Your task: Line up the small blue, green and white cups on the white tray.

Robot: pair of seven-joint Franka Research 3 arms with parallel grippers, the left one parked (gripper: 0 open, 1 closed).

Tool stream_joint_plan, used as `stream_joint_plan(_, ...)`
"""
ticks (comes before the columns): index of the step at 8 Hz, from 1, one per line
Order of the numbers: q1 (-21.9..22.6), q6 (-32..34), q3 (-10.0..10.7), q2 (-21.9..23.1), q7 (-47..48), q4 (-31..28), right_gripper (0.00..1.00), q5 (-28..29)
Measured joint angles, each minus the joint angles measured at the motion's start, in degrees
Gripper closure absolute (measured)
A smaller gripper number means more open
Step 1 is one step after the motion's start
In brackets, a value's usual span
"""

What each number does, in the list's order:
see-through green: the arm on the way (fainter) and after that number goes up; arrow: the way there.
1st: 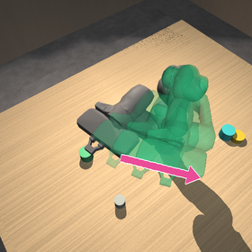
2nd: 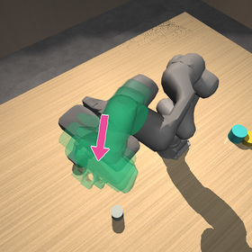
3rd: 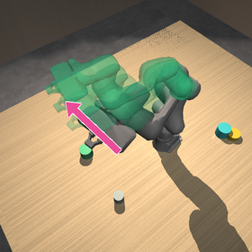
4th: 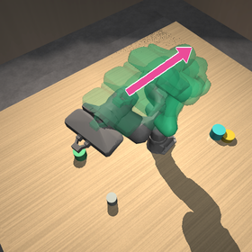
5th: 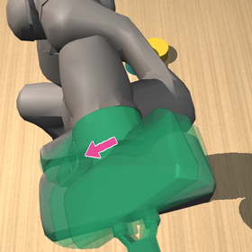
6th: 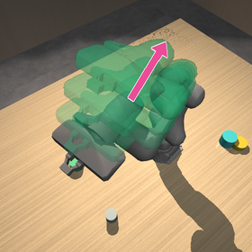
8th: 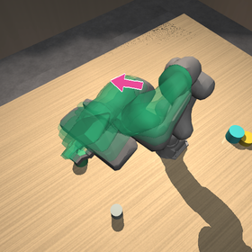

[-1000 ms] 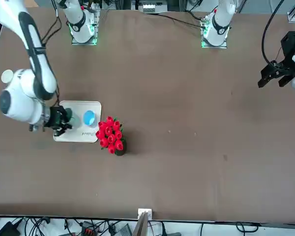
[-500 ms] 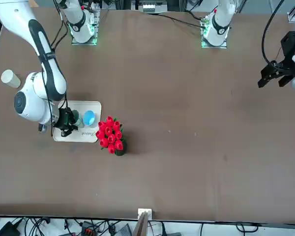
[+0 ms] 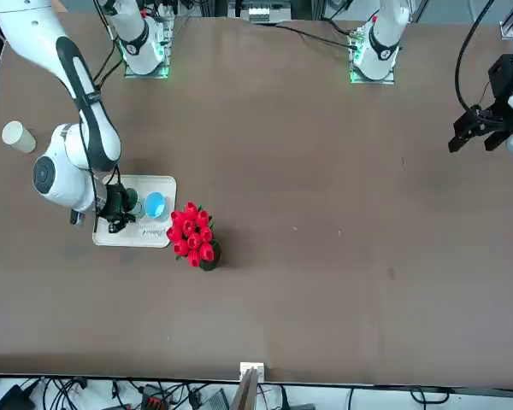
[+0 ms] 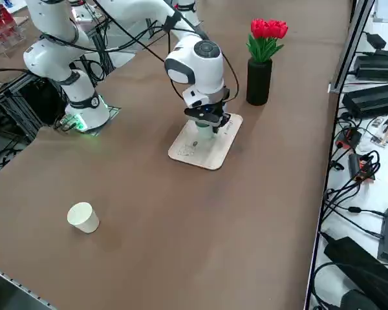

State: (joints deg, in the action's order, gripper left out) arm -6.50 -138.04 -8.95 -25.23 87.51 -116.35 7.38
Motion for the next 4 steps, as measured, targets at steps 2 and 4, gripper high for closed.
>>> stream_joint_plan(2, 0.0, 0.0, 0.0, 0.0, 0.0, 0.0, 0.97, -0.2)
stream_joint_plan(4, 0.0, -0.3, 0.1, 0.0, 0.0, 0.0, 0.89, -0.7)
